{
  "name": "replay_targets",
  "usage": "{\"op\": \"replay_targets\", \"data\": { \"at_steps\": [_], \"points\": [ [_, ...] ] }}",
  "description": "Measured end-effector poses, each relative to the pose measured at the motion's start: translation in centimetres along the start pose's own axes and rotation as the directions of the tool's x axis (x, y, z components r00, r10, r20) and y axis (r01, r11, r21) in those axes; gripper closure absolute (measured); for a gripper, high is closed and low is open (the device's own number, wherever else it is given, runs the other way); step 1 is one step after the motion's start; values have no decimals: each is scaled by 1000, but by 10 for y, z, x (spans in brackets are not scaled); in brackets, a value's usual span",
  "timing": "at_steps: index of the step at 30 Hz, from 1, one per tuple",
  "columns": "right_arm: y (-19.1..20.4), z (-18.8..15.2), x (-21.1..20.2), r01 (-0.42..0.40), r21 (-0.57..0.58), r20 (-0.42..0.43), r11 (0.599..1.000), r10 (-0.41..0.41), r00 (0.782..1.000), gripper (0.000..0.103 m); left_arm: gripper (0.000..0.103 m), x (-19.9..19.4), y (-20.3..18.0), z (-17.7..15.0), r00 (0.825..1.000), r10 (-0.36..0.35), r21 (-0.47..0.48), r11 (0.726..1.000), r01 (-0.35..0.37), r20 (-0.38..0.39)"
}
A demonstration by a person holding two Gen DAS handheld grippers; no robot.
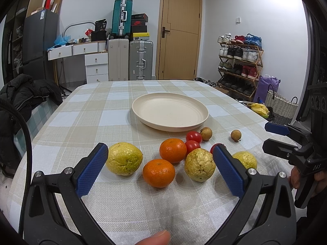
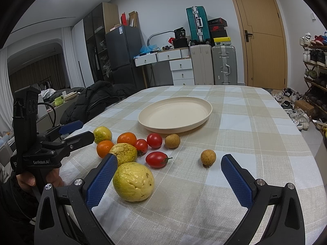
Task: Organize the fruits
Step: 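Grasp the large pale yellow fruit with the right gripper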
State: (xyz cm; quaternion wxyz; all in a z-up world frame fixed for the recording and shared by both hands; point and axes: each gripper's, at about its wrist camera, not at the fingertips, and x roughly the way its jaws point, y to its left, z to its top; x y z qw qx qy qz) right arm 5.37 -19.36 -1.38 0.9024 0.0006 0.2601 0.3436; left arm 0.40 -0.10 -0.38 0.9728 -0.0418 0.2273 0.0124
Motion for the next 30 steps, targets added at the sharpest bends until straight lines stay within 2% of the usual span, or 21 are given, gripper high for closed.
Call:
{"op": "replay_targets", "data": {
  "at_steps": [12, 15, 17, 27, 30],
  "points": [
    [9, -1, 0, 19, -33, -17, 999, -20, 1000, 0, 1, -2, -1, -2, 1000, 5, 30, 1000, -4, -26],
    [12, -3, 11, 39, -27, -97, 999, -42, 994, 0, 1, -7, -2, -1, 1000, 18, 26, 999, -18, -5],
    [13, -6, 16, 3, -3, -139, 1000, -3, 990, 0, 1, -11, -5, 0, 1000, 12, 41, 999, -12, 1],
    [26, -16, 36, -46, 17, -251, 999, 49, 967, 0, 1, -11, -18, -2, 999, -3, 101, 995, 6, -37],
    [25, -17, 41, -57, 39, -264, 998, 65, 962, 7, 1, -11, -20, -2, 998, -13, 110, 994, 19, -54]
  ]
}}
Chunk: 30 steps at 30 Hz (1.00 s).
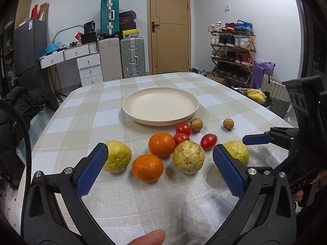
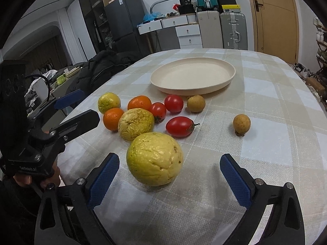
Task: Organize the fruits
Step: 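Grasp the large pale yellow fruit with the right gripper, then lift the yellow fruit with the right gripper while the left gripper grasps the bumpy yellow fruit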
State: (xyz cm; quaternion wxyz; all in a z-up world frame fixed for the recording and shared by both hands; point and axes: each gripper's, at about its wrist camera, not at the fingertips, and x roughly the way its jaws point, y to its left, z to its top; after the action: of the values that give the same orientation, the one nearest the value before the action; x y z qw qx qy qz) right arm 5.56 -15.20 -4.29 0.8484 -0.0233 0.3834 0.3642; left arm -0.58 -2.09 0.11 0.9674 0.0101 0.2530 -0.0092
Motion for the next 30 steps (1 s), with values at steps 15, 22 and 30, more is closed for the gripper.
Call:
{"op": "replay_targets", "data": {
  "at_steps": [15, 22, 30],
  "points": [
    [3, 2, 8, -106, 21, -40, 994, 106, 994, 46, 8, 8, -10, -1, 995, -82, 22, 996, 83, -50],
    [-7, 7, -11, -70, 40, 31, 997, 68, 997, 46, 8, 9, -16, -1, 989, -133, 26, 991, 135, -65],
    [-27, 10, -18, -54, 97, 52, 994, 49, 997, 46, 37, 20, -29, -2, 971, -207, 31, 977, 212, -121]
  ]
}}
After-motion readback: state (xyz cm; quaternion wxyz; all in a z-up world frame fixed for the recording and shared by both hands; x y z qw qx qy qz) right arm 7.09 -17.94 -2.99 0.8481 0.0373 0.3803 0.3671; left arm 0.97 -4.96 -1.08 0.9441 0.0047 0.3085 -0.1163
